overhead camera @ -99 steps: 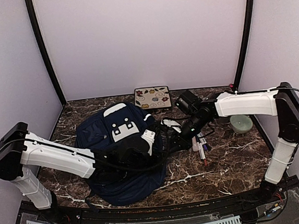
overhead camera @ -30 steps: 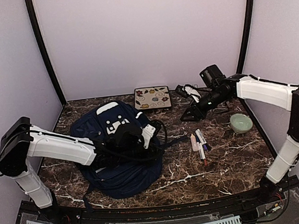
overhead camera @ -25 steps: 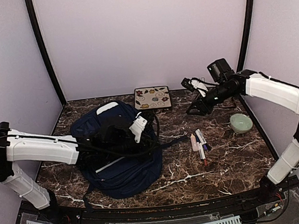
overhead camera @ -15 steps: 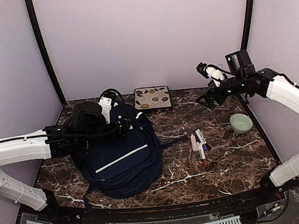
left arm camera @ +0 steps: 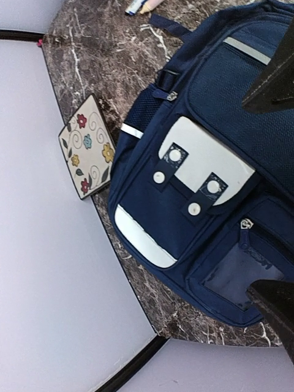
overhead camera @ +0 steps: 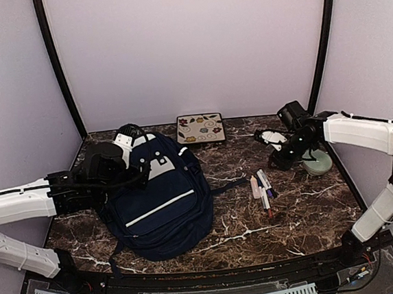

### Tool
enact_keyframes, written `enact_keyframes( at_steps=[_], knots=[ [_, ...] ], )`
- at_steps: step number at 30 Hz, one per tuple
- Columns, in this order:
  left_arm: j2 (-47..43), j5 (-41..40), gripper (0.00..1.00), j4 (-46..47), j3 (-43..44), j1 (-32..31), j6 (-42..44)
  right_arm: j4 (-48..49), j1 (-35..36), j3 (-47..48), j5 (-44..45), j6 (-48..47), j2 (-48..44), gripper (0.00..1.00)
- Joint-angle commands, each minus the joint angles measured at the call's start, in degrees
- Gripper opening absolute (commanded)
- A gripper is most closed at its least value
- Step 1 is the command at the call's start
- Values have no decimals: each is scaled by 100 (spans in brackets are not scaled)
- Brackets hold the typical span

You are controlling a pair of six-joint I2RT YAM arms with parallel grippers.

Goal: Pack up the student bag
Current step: Pick up the pen from the center of the board.

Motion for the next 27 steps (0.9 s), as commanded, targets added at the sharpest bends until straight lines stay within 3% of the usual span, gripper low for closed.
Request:
enact_keyframes(
  at_steps=[1,8,22,27],
  knots=[
    [-133,287,92,-887,-17,14,-1087,-172,1,52,-532,-81,469,32],
    [-750,1666,84,-456,-687,-8,-1811,-567,226,885,-958,14,1710,33],
    [-551,1983,81,-466,-593,-104,-2129,-620,608,1212,-815,34,2554,37],
    [-276,2033,82,-440,-474,-133,-2124,-575,890,1233,-812,47,2583,43]
  ],
)
